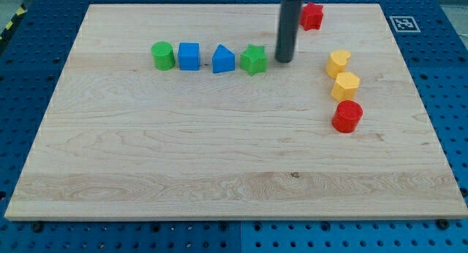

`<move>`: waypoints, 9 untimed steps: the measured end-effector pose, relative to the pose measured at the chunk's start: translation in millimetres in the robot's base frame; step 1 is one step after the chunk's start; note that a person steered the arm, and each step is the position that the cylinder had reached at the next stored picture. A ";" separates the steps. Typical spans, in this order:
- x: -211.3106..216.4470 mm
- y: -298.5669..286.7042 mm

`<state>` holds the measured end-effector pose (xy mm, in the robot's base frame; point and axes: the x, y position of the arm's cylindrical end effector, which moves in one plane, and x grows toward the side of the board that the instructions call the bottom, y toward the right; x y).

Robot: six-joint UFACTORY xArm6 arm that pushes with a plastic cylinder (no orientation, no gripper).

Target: Push the yellow heart towards green circle

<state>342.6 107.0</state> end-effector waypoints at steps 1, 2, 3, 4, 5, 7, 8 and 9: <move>-8.9 48.7; -8.9 64.3; -8.9 63.0; -8.9 63.0; -8.9 82.4; 9.7 66.5; 31.8 41.4; 41.2 41.4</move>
<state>383.8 148.4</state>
